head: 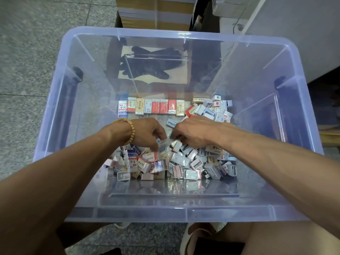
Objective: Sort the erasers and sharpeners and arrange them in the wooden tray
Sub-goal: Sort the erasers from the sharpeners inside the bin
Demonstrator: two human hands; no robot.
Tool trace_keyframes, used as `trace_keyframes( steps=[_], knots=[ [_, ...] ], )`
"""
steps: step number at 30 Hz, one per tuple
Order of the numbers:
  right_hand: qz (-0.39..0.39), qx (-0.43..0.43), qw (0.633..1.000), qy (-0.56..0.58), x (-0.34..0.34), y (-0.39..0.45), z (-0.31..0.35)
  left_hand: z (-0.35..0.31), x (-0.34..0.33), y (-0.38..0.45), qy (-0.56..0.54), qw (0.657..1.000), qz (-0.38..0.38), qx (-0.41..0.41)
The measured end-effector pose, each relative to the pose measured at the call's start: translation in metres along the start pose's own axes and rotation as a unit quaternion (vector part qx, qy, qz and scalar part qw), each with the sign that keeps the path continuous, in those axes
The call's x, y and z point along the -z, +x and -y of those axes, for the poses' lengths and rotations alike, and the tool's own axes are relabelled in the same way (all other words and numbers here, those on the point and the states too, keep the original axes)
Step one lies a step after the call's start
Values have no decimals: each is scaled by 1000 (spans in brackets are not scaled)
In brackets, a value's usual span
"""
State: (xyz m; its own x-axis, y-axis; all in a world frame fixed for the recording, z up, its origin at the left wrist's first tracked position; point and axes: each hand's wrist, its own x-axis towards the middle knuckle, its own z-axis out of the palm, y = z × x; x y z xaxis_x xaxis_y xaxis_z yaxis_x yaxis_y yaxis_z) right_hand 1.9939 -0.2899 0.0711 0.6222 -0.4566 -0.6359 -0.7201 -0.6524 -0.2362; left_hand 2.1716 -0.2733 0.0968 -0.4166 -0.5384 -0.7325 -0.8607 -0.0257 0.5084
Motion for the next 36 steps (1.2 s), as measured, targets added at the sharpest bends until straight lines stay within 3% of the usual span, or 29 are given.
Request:
trace_keyframes(
  steps=[6,12,16,20,28,30,33,36],
  knots=[
    [67,-28,997,31,8,4,8,2,-2,-9,8,997,76,10],
    [10,-44,981,188,3,-2,-1,2,-14,-12,96,994,57,0],
    [-33,-59,948,311,8,-8,-7,1,-14,-14,70,996,46,10],
    [-74,-88,887,448,13,-11,-5,0,-11,-17,53,998,19,20],
    [-106,-145,700,691,16,19,11,7,-10,-52,-77,989,-76,102],
    [-116,-161,699,687,25,35,20,12,-11,-62,-95,978,-122,138],
    [-144,-174,741,632,36,64,39,18,-15,-72,-142,957,-167,190],
    [-153,-170,753,617,44,90,59,21,-20,-73,-187,938,-193,219]
  ],
)
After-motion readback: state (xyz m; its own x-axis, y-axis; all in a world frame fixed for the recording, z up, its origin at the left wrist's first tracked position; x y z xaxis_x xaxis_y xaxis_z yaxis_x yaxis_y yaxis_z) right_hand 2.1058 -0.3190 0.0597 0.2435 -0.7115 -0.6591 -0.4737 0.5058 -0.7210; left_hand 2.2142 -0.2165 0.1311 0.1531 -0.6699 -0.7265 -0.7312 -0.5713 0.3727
